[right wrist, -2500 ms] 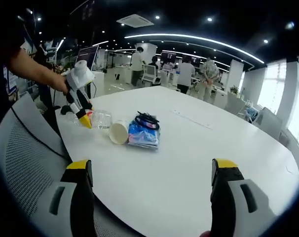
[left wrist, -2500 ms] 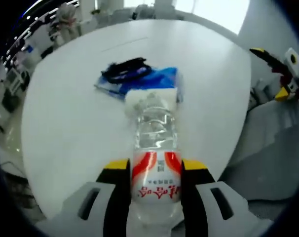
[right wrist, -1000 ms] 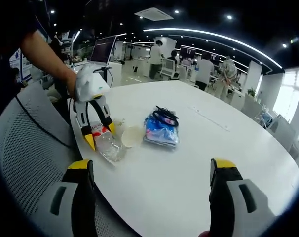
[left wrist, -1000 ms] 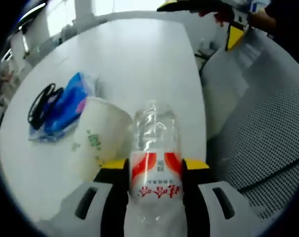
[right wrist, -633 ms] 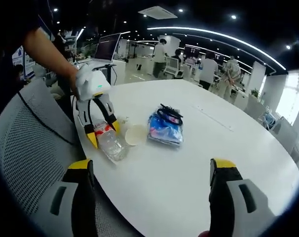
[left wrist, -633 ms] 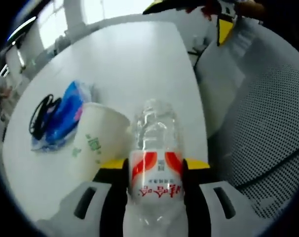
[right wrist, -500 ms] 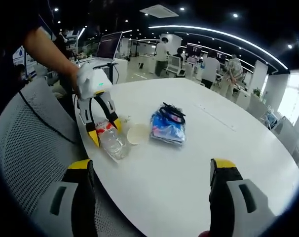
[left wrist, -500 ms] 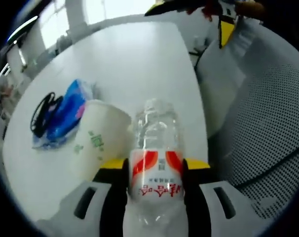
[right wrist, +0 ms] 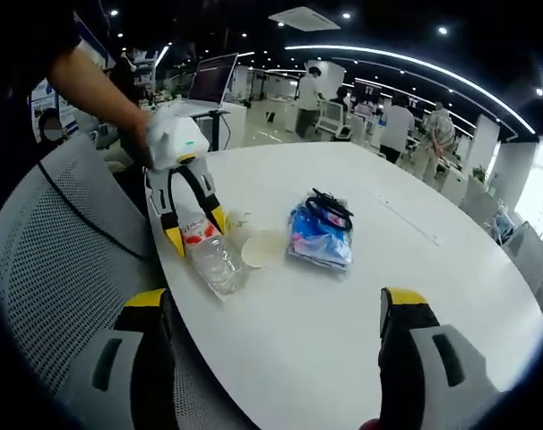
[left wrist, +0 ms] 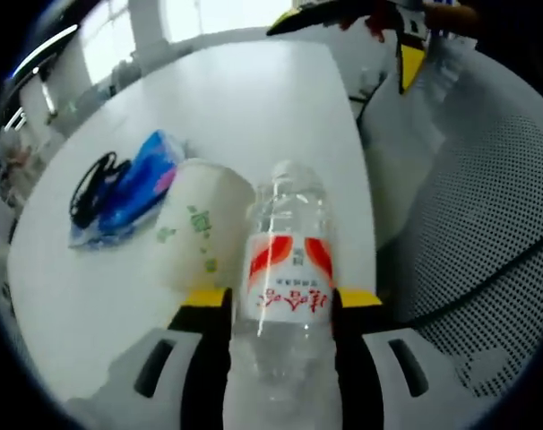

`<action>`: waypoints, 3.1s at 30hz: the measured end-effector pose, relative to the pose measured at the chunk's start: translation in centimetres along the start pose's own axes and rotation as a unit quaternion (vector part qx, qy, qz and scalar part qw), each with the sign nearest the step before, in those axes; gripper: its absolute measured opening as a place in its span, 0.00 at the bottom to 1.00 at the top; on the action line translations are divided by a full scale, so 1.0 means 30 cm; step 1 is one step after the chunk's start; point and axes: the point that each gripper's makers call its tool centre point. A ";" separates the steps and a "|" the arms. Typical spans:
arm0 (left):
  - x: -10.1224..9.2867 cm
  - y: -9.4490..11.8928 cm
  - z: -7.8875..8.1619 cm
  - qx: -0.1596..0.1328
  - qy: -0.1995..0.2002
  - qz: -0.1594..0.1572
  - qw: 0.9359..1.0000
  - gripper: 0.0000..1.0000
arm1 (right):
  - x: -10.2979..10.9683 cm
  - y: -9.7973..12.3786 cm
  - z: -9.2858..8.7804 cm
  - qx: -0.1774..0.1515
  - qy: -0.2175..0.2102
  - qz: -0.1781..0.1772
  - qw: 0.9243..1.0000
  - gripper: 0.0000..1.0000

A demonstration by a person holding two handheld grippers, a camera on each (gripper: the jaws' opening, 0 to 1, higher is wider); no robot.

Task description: Arrange the tabletop items into an orderly group along one side of the table until the central work area is clear of visible clutter.

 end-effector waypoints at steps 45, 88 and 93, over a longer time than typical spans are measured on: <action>0.014 0.017 -0.094 -0.002 0.027 0.014 1.000 0.35 | 0.168 -0.379 -0.102 0.079 0.053 0.143 0.985 0.45; -0.002 0.098 0.054 0.011 -0.031 0.019 0.999 0.35 | 0.144 -0.381 -0.137 0.080 0.010 0.121 0.989 0.37; -0.010 0.118 0.092 0.000 -0.044 0.020 0.999 0.36 | 0.145 -0.380 -0.143 0.081 0.005 0.121 0.989 0.37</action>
Point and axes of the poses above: the point that each gripper's makers call its tool centre point, and the gripper's own axes: y roughly backward along the fingers, x roughly to its left, z roughly out of its top, and after that the axes turned 8 degrees about z, right-handed
